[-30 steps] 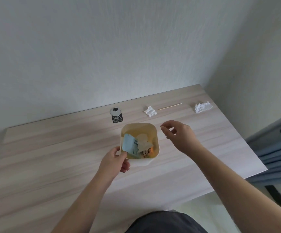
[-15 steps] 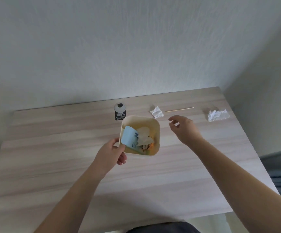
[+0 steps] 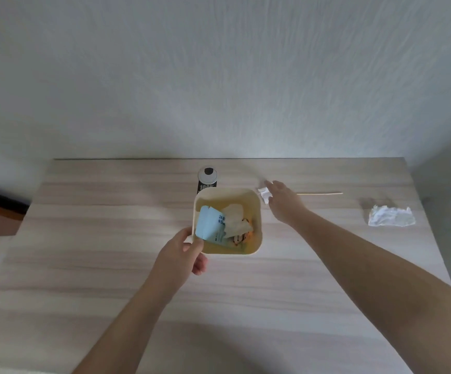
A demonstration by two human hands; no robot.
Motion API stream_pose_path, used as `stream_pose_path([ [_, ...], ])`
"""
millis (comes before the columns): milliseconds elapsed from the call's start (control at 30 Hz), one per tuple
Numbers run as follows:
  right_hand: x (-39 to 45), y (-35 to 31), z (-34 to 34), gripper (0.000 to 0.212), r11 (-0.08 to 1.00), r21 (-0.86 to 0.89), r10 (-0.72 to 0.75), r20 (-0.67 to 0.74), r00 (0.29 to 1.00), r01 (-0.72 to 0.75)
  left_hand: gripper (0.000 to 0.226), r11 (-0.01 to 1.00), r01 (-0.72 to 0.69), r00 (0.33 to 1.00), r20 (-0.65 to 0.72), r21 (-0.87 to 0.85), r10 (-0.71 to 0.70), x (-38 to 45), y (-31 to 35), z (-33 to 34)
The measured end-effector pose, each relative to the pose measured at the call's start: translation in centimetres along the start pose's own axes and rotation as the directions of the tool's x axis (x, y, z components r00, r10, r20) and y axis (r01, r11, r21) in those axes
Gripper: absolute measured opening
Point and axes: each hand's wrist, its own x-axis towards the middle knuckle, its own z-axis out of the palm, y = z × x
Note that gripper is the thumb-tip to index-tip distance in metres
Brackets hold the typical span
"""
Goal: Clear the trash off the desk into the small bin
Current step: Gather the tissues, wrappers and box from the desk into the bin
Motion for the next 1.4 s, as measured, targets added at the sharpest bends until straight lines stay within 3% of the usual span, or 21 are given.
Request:
stream_pose_path([
  [167, -0.2, 1.4, 2.9, 0.067, 0.986, -0.161, -0.019, 0.077, 0.997, 0.031, 0.029, 0.999, 0.026, 0.999, -0.044, 0.031, -0.024, -0.2, -0.4, 0.4],
  [367, -2.1, 2.8, 4.7, 0.040, 0.973, -0.214, -0.099, -0.050, 0.994, 0.086, 0.035, 0.998, 0.060, 0.997, -0.044, 0.031, -0.058, -1.4, -0.6, 0.9],
  [500, -4.4, 3.4, 4.4, 0.026, 0.999, -0.051, -0.018, -0.031, 0.999, 0.017, 0.029, 0.998, 0.053, 0.998, -0.036, 0.039, -0.051, -2.1, -0.9, 1.3],
  [600, -6.5, 3.3, 2.7, 0.022, 0.976, 0.194, 0.116, -0.079, 0.990, -0.099, 0.029, 0.996, 0.061, 0.998, -0.021, 0.072, -0.059, -2.6, -1.3, 1.7],
  [700, -9.1, 2.5, -0.2, 0.016, 0.893, 0.446, 0.191, -0.253, 0.948, -0.060, 0.028, 0.996, 0.052, 0.999, -0.005, 0.071, -0.051, -2.7, -1.6, 2.3],
  [767, -11.6, 1.4, -2.2, 0.014, 0.849, 0.527, 0.184, -0.379, 0.907, 0.048, 0.026, 0.995, 0.039, 0.999, 0.006, 0.090, -0.040, -3.0, -1.4, 2.7],
  [900, -16.4, -2.1, -3.9, 0.020, 0.841, 0.454, -0.043, -0.484, 0.874, 0.293, 0.024, 0.998, 0.015, 0.998, 0.053, 0.065, -0.018, -3.7, -0.8, 3.2],
  [1000, -18.6, -4.4, -3.2, 0.028, 0.881, 0.343, -0.197, -0.360, 0.912, 0.326, 0.024, 0.999, -0.010, 0.996, 0.094, 0.036, 0.007, -4.1, -0.2, 3.1],
  [1067, -19.3, -5.1, -2.6, 0.035, 0.920, 0.262, -0.199, -0.326, 0.924, 0.290, 0.021, 0.999, -0.034, 0.993, 0.117, 0.023, 0.031, -4.3, 0.0, 2.9],
  [1400, -22.0, -3.6, -4.3, 0.031, 0.946, 0.238, -0.053, -0.558, 0.828, 0.221, 0.022, 0.998, -0.057, 0.983, 0.173, -0.015, 0.058, -4.4, -0.7, 1.8],
])
